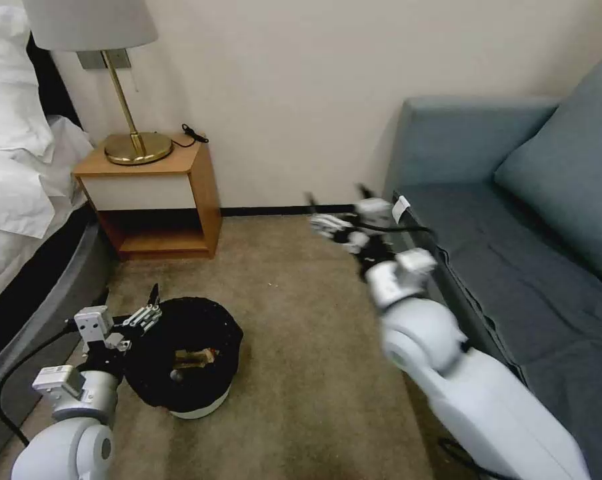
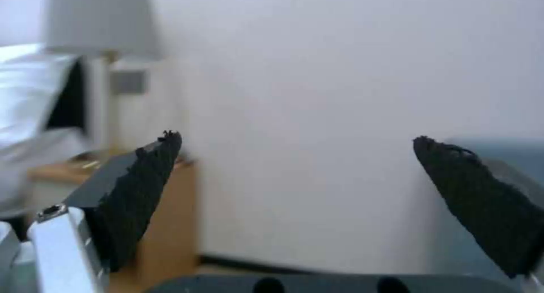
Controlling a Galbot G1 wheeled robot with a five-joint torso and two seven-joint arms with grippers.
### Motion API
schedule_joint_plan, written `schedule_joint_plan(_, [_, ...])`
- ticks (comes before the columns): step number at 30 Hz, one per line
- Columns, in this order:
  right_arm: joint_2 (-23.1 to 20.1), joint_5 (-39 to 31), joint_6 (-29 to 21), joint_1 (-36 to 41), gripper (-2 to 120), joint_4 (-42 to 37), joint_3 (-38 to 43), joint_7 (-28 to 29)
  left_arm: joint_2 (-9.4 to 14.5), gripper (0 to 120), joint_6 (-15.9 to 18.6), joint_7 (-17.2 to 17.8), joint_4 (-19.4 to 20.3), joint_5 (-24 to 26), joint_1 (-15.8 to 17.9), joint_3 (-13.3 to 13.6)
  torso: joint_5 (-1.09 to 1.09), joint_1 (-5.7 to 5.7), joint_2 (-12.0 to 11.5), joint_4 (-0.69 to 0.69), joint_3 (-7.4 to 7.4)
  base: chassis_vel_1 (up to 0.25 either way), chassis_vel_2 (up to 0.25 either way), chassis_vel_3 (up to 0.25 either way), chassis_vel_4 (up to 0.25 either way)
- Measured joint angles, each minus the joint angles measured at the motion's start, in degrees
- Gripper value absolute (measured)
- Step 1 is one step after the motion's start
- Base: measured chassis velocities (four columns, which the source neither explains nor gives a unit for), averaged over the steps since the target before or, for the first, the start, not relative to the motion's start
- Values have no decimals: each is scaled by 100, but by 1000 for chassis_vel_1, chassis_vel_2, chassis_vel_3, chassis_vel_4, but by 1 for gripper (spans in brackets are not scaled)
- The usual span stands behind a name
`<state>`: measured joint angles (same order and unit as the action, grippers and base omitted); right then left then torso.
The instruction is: Pick up the trash bin, then pick up the garbage on the floor and place it into the trash bin.
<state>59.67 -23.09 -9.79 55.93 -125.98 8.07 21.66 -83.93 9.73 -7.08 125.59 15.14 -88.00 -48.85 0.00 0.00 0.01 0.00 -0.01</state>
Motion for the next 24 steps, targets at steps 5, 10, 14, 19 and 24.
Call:
schedule_joint_plan(5, [252,538,-1,1153,100,-594,810,71,9,100,-99,27,210,-226,-149,141,0,0,0,-1,0,0,0,0,0])
schedule_joint_plan(10, [844,1245,232,2218,100,-805,1292,7,33,100,-226,41,289,-376,-241,238,1,0,0,-1,0,0,0,0,0])
schedule_joint_plan(14, [1020,1435,219,2584,100,-920,1360,28,48,100,-249,104,341,-462,-319,273,0,0,0,0,0,0,0,0,0])
schedule_joint_plan(19, [1143,1591,173,2776,100,-1014,1410,68,49,100,-266,162,377,-535,-430,291,0,0,0,0,0,0,0,0,0])
schedule_joint_plan(24, [1302,1670,105,2889,100,-1094,1409,139,48,100,-301,256,353,-584,-513,443,0,0,0,0,0,0,0,0,0])
